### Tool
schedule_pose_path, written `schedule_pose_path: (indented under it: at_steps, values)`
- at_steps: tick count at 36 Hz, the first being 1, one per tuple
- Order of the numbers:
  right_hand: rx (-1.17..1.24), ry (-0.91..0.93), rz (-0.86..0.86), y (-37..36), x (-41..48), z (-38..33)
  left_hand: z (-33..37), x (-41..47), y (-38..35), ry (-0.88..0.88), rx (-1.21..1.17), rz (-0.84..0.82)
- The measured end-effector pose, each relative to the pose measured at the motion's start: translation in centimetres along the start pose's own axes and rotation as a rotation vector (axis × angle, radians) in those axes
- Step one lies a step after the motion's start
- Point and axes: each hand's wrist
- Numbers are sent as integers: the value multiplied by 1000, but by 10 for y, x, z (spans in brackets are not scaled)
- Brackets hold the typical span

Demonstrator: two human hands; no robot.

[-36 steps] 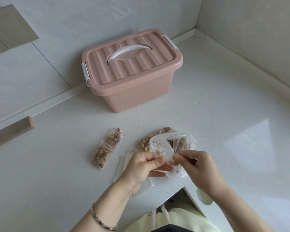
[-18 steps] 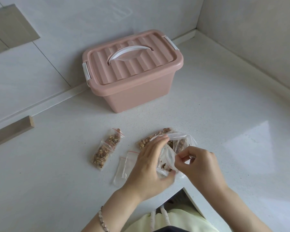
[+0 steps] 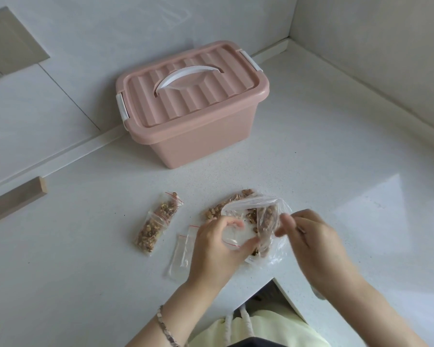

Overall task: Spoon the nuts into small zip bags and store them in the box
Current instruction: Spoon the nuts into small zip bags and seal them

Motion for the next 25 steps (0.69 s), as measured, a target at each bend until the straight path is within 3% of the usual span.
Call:
schedule_pose_path:
  at_steps: [3,8,16,25]
  values:
    - [-72,-41,-5,13,0,13,-7,-3,12,237,-7,-2]
    - [-304,-98,-69,26,5,32,-18,-5,22,382,54,-7]
    - [158,-168,130,-4,9,57,-36,-9,22,461,78,-58]
    - [272,-107,105,-60,24,82,-45,1,6,469,62,-173]
Point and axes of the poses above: each hand's wrist, its own x-axis towards the middle knuckle, its own y-axis out of the back of the hand, z = x × y, and after that the axes turned 15 degrees about -x, right-handed
